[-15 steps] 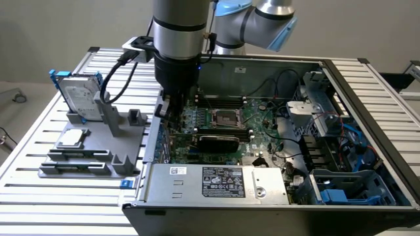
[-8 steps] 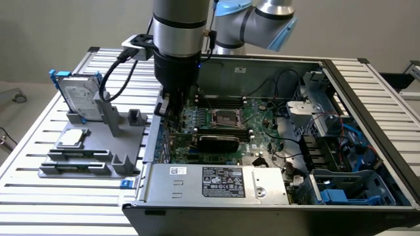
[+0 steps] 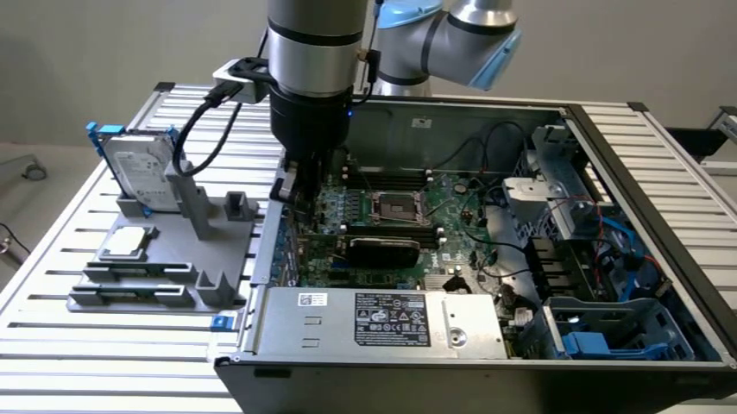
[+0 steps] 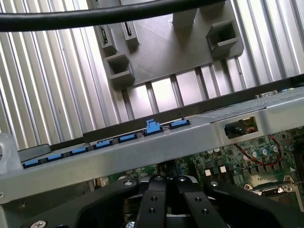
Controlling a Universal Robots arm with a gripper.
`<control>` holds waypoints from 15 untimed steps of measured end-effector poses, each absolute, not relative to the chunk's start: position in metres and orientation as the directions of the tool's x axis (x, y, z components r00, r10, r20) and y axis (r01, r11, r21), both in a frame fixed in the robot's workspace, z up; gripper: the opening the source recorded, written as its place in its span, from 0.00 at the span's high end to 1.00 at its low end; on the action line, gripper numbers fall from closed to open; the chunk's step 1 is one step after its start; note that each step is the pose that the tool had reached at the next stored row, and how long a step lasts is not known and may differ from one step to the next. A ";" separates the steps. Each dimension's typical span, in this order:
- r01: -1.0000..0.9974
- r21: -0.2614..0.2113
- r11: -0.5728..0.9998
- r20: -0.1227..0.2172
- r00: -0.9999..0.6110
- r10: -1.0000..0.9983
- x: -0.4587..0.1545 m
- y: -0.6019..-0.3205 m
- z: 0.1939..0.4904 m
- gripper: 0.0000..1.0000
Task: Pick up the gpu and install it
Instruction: 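Press down on the gpu until it lock into place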
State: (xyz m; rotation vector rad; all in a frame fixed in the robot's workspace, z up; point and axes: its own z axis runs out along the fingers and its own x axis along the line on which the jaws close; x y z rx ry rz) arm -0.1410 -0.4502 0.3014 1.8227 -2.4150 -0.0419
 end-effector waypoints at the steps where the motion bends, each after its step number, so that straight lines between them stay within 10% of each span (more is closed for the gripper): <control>1: -0.957 0.091 0.276 0.076 -0.270 -0.960 -0.141 -0.450 0.301 0.89; 15: -0.955 0.091 0.284 0.078 -0.277 -0.958 -0.143 -0.448 0.301 0.89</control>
